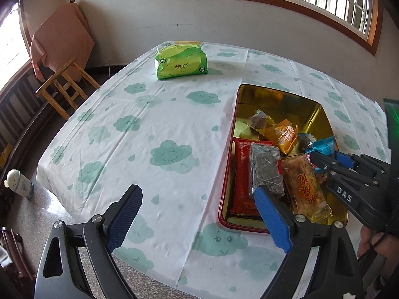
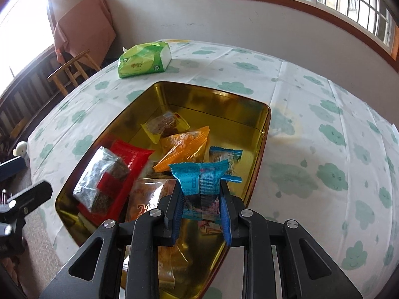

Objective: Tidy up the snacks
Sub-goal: 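Carry the teal-wrapped candy into the tin and open the right tool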

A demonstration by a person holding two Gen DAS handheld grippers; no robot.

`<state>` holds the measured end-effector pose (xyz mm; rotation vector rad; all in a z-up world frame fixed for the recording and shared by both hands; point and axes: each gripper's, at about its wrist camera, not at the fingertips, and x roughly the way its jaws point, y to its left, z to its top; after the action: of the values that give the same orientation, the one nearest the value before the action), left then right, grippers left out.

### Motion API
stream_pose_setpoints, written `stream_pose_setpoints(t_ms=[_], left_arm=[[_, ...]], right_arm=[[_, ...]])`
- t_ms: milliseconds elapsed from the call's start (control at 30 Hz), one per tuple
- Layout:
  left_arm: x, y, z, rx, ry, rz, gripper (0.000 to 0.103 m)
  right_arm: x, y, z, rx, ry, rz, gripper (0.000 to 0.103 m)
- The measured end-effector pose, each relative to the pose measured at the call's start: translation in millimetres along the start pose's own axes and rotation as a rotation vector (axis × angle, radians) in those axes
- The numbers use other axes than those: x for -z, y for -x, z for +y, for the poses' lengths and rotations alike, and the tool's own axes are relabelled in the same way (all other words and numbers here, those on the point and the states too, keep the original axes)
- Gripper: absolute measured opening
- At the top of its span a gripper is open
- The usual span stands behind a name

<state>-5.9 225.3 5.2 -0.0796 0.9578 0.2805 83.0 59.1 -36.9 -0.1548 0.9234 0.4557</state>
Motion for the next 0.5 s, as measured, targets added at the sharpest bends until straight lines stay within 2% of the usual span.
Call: stream_pose_setpoints(t_ms=[300,367,433,467,500], left_arm=[[0,1,-6,0.001,-0.01,0.004,0.09],[1,2,-8,0.004,-0.011,0.003,0.09],[1,3,-9,0.002,-0.014,0.003,0.09],[2,3,-10,0.001,-0.015,0.003,0.09],[2,4,-10,0.002,-0.014,0.003,0.09]], right_arm=[[0,-3,1,0.011,0.002,0.003,0.032],[0,0,3,0.009,0.007,-0.009,0.038],[1,8,5,0.029,0.009,-0.036,0.056],[1,13,5,0.024,0.008,-0.056,0.059],[1,17,6,0.018,0.007,-0.065,0.067]])
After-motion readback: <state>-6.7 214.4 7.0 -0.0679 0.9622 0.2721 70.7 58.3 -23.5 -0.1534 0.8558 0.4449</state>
